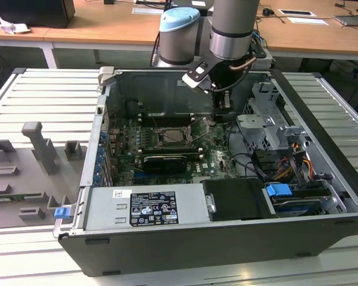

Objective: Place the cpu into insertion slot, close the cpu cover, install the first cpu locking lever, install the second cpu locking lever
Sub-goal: 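Close the cpu cover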

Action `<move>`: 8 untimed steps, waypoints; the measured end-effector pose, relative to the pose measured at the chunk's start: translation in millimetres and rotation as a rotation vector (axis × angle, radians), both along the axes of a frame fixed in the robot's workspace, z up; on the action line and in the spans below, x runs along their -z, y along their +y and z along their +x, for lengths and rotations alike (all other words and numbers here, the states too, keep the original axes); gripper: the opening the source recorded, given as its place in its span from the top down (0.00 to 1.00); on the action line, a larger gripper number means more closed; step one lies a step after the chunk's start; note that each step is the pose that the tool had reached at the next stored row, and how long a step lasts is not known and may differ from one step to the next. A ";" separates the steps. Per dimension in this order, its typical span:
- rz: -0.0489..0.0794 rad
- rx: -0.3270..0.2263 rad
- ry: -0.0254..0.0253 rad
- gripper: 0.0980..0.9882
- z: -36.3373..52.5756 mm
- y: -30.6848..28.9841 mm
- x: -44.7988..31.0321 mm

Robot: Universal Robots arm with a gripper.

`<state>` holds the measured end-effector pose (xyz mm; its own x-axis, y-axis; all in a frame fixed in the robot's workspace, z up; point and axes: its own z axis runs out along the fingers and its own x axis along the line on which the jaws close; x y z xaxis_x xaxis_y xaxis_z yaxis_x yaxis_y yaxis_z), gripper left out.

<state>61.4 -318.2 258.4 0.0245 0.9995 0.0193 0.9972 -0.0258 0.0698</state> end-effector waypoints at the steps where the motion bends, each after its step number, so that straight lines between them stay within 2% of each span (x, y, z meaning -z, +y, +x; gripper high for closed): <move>1: 0.000 0.000 0.0001 0.99 1.5 0.0 0.3; 8: 0.000 0.000 0.0008 0.99 9.6 0.0 2.0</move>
<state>71.1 -318.2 256.4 0.0244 0.9995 0.0192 0.9973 -0.0257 0.0690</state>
